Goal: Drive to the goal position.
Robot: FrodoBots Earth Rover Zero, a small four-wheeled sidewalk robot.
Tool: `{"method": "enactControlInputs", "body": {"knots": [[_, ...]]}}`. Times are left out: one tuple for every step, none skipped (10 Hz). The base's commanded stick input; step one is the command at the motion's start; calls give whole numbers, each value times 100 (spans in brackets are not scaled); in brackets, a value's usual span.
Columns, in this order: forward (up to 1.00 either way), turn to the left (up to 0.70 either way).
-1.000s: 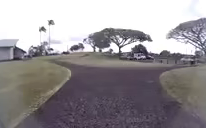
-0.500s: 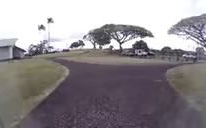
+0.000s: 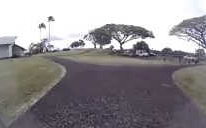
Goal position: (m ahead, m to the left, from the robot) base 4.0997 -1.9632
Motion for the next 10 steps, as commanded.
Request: {"method": "enactControlInputs", "body": {"knots": [[85,-31],[85,-31],[85,-31],[85,-27],[85,-17],[85,-6],[85,0],[85,0],[85,0],[85,0]]}}
